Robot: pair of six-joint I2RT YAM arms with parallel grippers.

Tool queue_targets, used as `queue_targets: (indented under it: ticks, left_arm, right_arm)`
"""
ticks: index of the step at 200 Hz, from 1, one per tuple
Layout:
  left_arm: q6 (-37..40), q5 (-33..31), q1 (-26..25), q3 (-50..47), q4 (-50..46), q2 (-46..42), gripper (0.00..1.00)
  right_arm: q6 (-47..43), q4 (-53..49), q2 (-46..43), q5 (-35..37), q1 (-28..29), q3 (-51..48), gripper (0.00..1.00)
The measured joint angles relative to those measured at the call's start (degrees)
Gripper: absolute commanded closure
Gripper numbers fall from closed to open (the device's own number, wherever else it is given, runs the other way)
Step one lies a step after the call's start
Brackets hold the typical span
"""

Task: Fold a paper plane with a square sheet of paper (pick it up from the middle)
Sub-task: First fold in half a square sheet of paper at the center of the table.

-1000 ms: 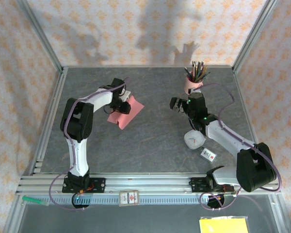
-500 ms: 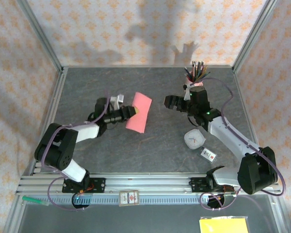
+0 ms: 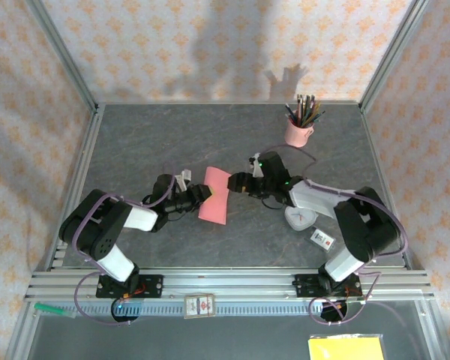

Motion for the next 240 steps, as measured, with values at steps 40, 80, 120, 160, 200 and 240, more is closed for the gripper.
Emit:
queue_targets:
  ticks: [40, 80, 120, 160, 200, 240]
  left_arm:
    - [0.8, -1.2, -0.2, -0.3, -0.4, 0.0, 0.7]
    - [0.8, -1.3, -0.5, -1.5, 0.4, 1.4, 0.7]
    - [0.6, -1.3, -0.8, -2.7, 2.0, 3.2, 0.7]
    - [0.3, -1.3, -0.9, -2.9, 2.7, 3.3, 0.7]
    - [0.9, -4.2, -1.4, -2.8, 1.2, 2.9, 0.66]
    - [2.6, -8.8, -3.1, -2.1, -3.8, 0.5, 0.65]
  right_arm:
    - [4.2, 5.9, 6.0, -1.2, 1.4, 0.1, 0.31]
    - [6.6, 9.8, 9.4, -2.1, 1.6, 1.0, 0.37]
    - [7.8, 12.2, 12.1, -3.1, 1.6, 3.5, 0.42]
    - [7.8, 12.1, 13.0, -2.6, 1.6, 4.1, 0.42]
    - [7.1, 10.6, 12.9, -0.9, 1.7, 4.1, 0.41]
    - [6.9, 10.7, 12.9, -0.9, 3.2, 4.1, 0.44]
